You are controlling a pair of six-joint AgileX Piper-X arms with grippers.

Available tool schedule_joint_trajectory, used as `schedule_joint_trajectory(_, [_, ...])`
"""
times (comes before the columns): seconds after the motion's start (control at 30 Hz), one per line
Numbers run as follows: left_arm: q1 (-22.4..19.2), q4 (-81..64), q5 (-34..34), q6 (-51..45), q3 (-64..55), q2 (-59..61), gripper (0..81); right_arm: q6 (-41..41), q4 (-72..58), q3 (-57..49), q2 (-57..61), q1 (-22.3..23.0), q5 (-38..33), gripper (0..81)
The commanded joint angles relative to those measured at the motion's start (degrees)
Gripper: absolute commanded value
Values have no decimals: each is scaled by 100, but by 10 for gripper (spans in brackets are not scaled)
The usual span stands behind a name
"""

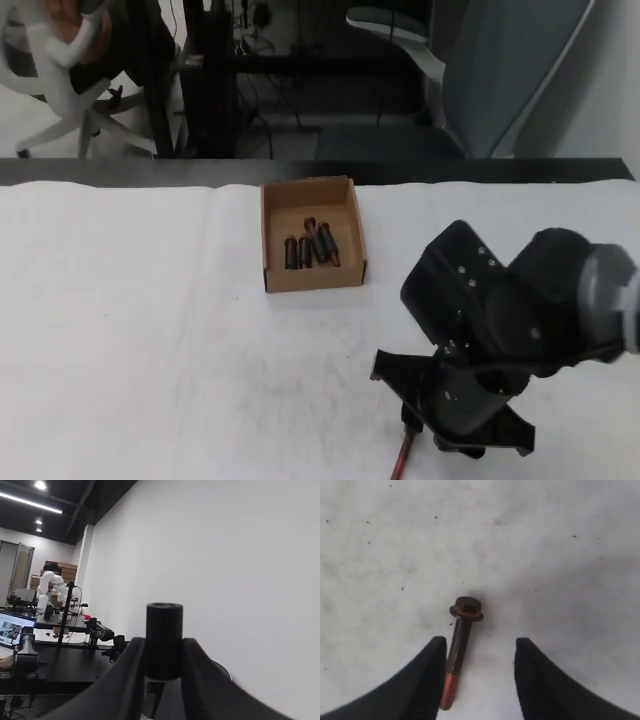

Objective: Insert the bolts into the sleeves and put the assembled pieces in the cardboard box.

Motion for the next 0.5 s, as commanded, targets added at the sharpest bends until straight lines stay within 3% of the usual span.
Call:
schedule_joint_trajectory(0.0, [-23,-56,-14,38,-8,-45,18,122,-92,-130,298,-33,-154,414])
schedule_joint_trajectory(0.3, [-23,-139,-3,38,-8,-45,18,122,-80,-433,950,-124,-156,396])
schedule_joint_trajectory(0.33, [-23,-139,-3,38,-8,-45,18,122,-80,-446,988,-171,-158,361])
schedule_joint_trajectory(0.43, [-23,-139,-3,38,-8,-45,18,-144,-58,-455,1010,-241,-186,17])
schedule_joint_trajectory(0.47, [-23,-139,-3,38,-8,-45,18,-228,-37,-468,1010,-240,-184,0])
